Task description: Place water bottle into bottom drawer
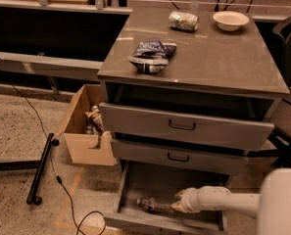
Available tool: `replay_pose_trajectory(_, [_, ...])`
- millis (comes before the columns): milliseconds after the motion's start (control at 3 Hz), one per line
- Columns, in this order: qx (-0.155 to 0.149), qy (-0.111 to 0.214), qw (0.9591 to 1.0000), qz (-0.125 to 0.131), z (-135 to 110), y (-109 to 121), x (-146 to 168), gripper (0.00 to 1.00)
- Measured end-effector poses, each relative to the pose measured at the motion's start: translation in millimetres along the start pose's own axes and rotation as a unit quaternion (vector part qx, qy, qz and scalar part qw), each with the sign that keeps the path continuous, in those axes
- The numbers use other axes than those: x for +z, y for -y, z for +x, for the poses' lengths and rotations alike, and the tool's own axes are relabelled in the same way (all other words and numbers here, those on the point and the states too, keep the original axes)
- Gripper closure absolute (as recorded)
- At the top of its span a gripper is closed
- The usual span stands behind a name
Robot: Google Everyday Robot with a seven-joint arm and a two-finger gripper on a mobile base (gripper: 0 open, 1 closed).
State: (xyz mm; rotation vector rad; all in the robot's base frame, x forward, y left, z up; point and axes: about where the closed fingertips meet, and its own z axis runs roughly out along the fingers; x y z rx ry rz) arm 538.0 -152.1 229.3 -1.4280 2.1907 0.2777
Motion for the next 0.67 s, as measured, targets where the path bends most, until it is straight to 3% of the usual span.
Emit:
replay_pose_trajectory(333, [0.064, 0.020, 0.9976, 0.017, 27, -6, -59, 0.83])
replay_pose_trajectory(667, [0.156, 0.012, 0.9856, 0.065, 84, -13, -140, 1.00])
